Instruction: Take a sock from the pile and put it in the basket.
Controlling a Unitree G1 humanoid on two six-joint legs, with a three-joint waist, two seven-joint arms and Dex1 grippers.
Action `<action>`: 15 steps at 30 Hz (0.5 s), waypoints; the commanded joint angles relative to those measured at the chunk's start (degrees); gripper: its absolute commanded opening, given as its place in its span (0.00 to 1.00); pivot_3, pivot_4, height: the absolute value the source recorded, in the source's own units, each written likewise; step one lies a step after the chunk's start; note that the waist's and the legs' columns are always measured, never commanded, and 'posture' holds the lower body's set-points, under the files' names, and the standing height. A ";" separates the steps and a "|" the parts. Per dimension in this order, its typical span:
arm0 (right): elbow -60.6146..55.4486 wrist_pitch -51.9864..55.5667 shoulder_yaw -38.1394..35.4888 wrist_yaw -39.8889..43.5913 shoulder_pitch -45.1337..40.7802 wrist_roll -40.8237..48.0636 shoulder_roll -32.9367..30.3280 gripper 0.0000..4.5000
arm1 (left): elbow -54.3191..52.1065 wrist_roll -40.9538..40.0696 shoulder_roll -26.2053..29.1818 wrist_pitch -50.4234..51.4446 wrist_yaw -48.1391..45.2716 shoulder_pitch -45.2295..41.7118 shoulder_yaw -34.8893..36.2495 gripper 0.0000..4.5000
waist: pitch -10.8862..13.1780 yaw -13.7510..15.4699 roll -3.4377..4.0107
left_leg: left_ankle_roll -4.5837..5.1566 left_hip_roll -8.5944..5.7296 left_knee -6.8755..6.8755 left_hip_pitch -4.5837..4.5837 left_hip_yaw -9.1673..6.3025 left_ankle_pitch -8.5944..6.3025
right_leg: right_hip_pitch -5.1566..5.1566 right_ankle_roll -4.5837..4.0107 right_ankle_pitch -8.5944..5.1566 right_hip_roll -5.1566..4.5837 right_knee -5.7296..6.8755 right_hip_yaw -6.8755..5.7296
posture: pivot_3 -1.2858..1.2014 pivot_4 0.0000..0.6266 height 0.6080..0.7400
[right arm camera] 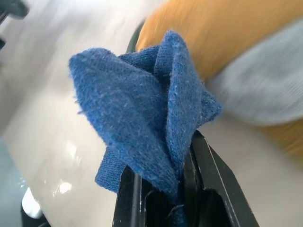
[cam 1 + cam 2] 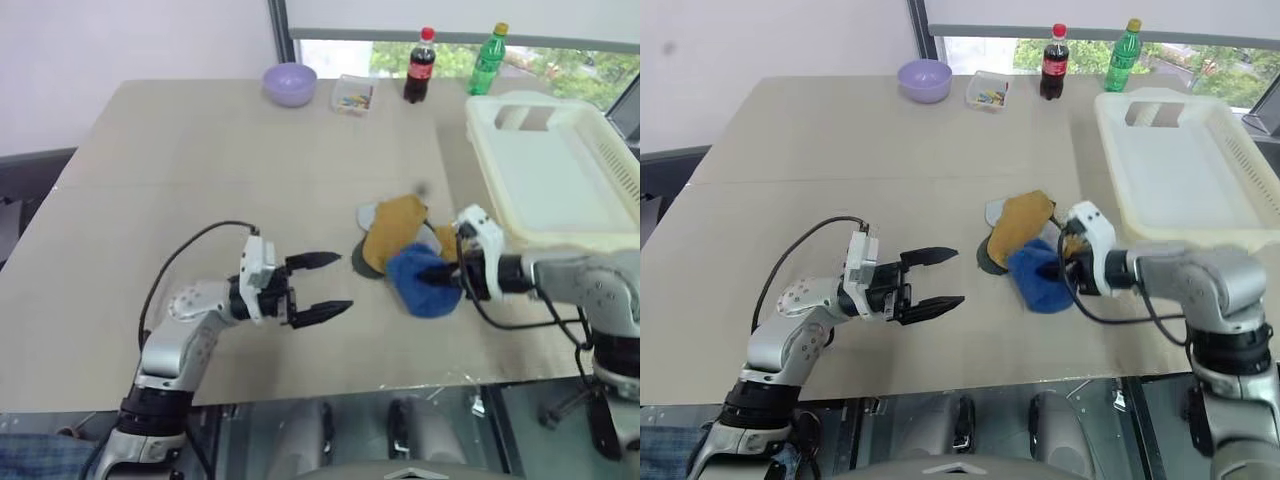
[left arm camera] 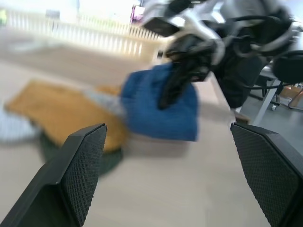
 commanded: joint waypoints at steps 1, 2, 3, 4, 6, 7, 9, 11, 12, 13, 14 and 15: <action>1.55 2.14 -2.46 2.37 -5.17 1.83 -3.13 0.01 | -1.86 -0.22 -1.80 -2.65 0.42 -1.89 -0.97 1.00 | 0.00 0.26 0.00 | 0.00 -0.01 0.01 -0.01 -0.01 0.00 | 0.01 0.01 0.01 0.00 0.00 -0.02 | 0.52 0.24 1.00; 2.38 2.00 -2.08 3.64 -6.84 2.10 -4.84 0.01 | -1.65 -0.18 -2.26 -2.75 0.55 -2.24 -1.25 1.00 | 0.00 0.36 0.00 | 0.00 -0.01 0.02 -0.02 -0.01 0.00 | 0.01 0.01 0.01 0.00 0.00 -0.02 | 0.52 0.24 1.00; 3.23 1.57 -1.54 4.79 -8.13 2.09 -6.49 0.01 | -1.39 -0.08 -2.66 -3.03 0.60 -2.49 -1.49 1.00 | 0.01 0.49 0.02 | 0.00 -0.01 0.03 -0.02 0.01 0.00 | 0.02 0.02 0.01 -0.01 0.00 -0.01 | 0.52 0.24 1.00; 4.91 -0.17 -0.71 5.78 -9.95 1.06 -8.59 0.01 | -0.88 -0.56 -3.47 -3.21 0.97 -2.61 -1.29 1.00 | 0.02 0.61 0.02 | 0.03 -0.03 0.03 -0.04 0.02 -0.02 | 0.01 0.03 0.01 -0.02 -0.02 0.01 | 0.52 0.24 1.00; 11.46 -3.14 -0.77 6.47 -15.00 -1.31 -11.17 0.01 | 0.23 -1.69 -5.01 -3.36 1.69 -2.75 -0.61 1.00 | 0.03 0.79 0.04 | 0.11 -0.05 0.06 -0.04 0.09 -0.06 | 0.01 0.05 0.03 -0.05 -0.05 0.06 | 0.52 0.24 1.00; 16.23 -5.32 -1.03 7.05 -18.12 -2.80 -12.38 0.01 | 0.74 -1.22 -5.45 -4.10 1.75 -2.71 -0.68 1.00 | 0.03 0.75 0.04 | 0.13 -0.06 0.09 -0.04 0.11 -0.07 | 0.01 0.10 0.05 -0.05 -0.07 0.08 | 0.52 0.24 1.00; 28.29 -11.60 -2.30 6.10 -24.68 -6.98 -13.32 0.01 | 1.28 -0.75 -6.55 -4.99 2.53 -2.78 -0.57 1.00 | 0.03 0.76 0.04 | 0.13 -0.07 0.10 -0.03 0.13 -0.08 | 0.01 0.11 0.06 -0.02 -0.07 0.08 | 0.52 0.24 1.00; 41.52 -18.31 -4.79 2.97 -30.50 -10.55 -13.02 0.01 | 1.45 -0.60 -7.50 -5.53 3.54 -3.20 -0.51 1.00 | 0.08 0.77 0.11 | 0.13 -0.07 0.16 -0.02 0.17 -0.08 | 0.01 0.12 0.07 0.01 -0.04 0.11 | 0.52 0.24 1.00; 50.63 -23.27 -7.69 -1.12 -33.92 -12.06 -12.53 0.01 | 1.62 -0.41 -7.90 -5.82 4.06 -3.58 -0.47 1.00 | 0.08 0.97 0.11 | 0.13 -0.10 0.17 -0.03 0.19 -0.08 | 0.01 0.15 0.08 0.03 -0.06 0.12 | 0.52 0.24 1.00; 58.84 -28.10 -10.65 -5.45 -36.72 -13.15 -12.22 0.01 | 1.87 -0.14 -8.12 -6.09 4.45 -3.95 -0.46 1.00 | 0.09 1.08 0.11 | 0.13 -0.10 0.18 -0.04 0.20 -0.07 | 0.02 0.15 0.08 0.05 -0.06 0.10 | 0.52 0.24 1.00; 66.33 -33.24 -13.49 -9.87 -38.78 -13.86 -12.23 0.01 | 2.12 0.10 -8.20 -6.31 4.71 -4.27 -0.48 1.00 | 0.09 1.20 0.10 | 0.12 -0.10 0.20 -0.04 0.25 -0.07 | 0.03 0.15 0.08 0.07 -0.05 0.09 | 0.52 0.24 1.00; 72.48 -37.76 -16.00 -13.72 -40.07 -14.18 -12.47 0.01 | 2.27 0.30 -8.17 -6.45 4.85 -4.45 -0.54 1.00 | 0.08 1.23 0.09 | 0.11 -0.12 0.19 -0.08 0.30 -0.06 | 0.03 0.15 0.08 0.07 -0.07 0.07 | 0.52 0.24 1.00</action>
